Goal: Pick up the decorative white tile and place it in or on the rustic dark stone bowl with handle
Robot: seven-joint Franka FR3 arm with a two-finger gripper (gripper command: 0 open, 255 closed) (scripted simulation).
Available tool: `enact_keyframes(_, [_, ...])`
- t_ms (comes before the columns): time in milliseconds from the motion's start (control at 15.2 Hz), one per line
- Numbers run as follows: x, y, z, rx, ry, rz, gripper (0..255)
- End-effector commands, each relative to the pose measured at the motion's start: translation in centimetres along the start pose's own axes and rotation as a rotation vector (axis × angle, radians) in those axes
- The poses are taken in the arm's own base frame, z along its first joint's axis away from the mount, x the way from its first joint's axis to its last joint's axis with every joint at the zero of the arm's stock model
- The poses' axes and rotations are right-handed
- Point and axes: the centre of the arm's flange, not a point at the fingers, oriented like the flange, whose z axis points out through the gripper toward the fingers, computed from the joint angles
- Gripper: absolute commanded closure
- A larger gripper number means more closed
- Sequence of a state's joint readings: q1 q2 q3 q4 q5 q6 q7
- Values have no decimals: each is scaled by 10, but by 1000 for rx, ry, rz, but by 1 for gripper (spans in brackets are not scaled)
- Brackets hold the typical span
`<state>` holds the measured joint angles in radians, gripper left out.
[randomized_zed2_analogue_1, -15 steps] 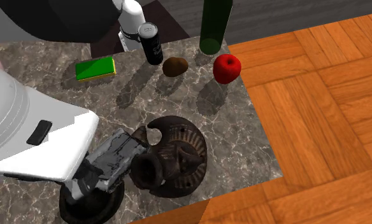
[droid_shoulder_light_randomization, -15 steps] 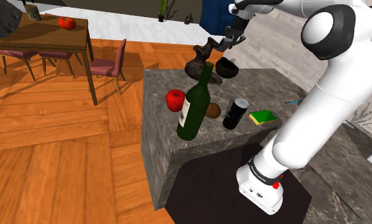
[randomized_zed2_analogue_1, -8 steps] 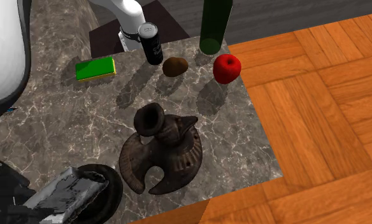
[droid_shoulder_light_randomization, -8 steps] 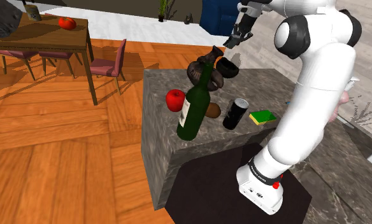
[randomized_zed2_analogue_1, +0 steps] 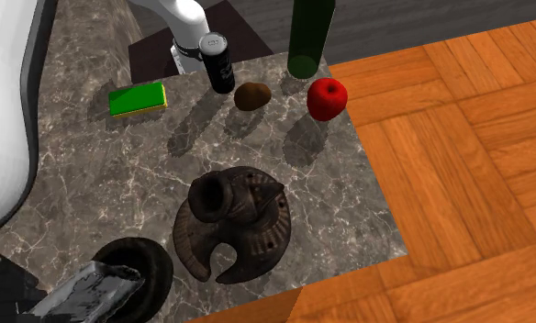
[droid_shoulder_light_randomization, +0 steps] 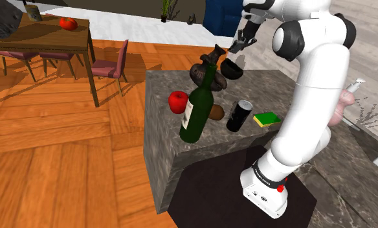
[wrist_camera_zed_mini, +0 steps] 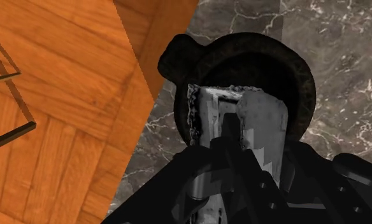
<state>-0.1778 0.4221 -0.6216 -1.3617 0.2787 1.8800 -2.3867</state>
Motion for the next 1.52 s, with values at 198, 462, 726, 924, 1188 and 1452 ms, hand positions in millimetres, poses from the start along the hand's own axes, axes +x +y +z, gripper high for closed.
enact_keyframes(198, [2,-4,27,-1,0,0,255])
enact_keyframes(462, [5,-7,48,-1,0,0,255])
enact_keyframes(726, [5,-7,51,-1,0,0,255])
enact_keyframes(924, [5,-7,51,-1,0,0,255])
enact_keyframes(1188, [5,-7,51,-1,0,0,0])
enact_keyframes(1452, [5,-7,51,0,0,0,0])
